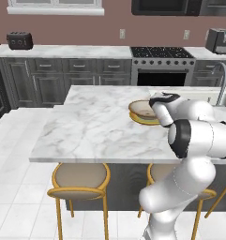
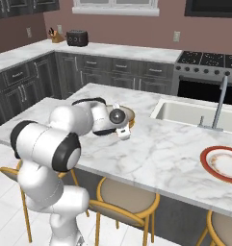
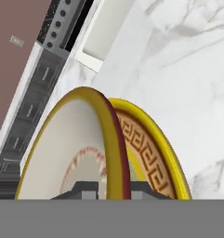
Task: Move the bowls from the cabinet to the plates on the dining table.
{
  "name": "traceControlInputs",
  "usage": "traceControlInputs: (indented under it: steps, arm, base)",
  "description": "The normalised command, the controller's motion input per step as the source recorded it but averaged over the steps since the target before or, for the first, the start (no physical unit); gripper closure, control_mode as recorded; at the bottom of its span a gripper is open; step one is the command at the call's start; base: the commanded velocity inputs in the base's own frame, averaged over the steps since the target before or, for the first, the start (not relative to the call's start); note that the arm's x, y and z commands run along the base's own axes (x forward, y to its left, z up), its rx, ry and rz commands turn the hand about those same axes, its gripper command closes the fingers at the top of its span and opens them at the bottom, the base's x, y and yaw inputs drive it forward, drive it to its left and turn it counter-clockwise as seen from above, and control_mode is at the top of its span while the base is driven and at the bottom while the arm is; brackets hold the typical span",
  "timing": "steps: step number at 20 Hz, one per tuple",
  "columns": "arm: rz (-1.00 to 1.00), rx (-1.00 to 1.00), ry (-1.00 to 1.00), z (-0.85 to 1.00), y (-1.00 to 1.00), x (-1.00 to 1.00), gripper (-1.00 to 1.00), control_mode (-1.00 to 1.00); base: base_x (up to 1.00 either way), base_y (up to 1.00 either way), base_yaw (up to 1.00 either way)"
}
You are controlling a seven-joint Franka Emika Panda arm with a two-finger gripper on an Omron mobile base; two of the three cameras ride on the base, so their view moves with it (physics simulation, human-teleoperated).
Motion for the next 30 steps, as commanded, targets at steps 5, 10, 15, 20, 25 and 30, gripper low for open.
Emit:
traceControlInputs:
  steps: [5, 10, 15, 20, 25, 30]
  arm:
    - [0.00, 0.00, 0.00, -0.01, 0.00, 0.00, 1.00, -1.00]
    - [0.00, 0.02, -0.01, 0.18, -0.03, -0.02, -1.00, -1.00]
    - [-0.01, 0.04, 0.00, 0.68, -0.08, -0.01, -1.00, -1.00]
    - [0.00, 0.04, 0.03, 0.82, -0.25, -0.12, -1.00, -1.00]
    - [0.00, 0.00, 0.16, 0.68, -0.37, -0.36, -1.00, -1.00]
    - [0.03, -0.08, 0.22, 0.44, -0.11, -0.51, -1.00, -1.00]
  base:
    - [0.00, 0.00, 0.00]
    - [0.00, 0.00, 0.00]
    - [0.00, 0.00, 0.00]
    - [0.00, 0.00, 0.00]
    - [0.00, 0.00, 0.00]
    - [0.00, 0.00, 0.00]
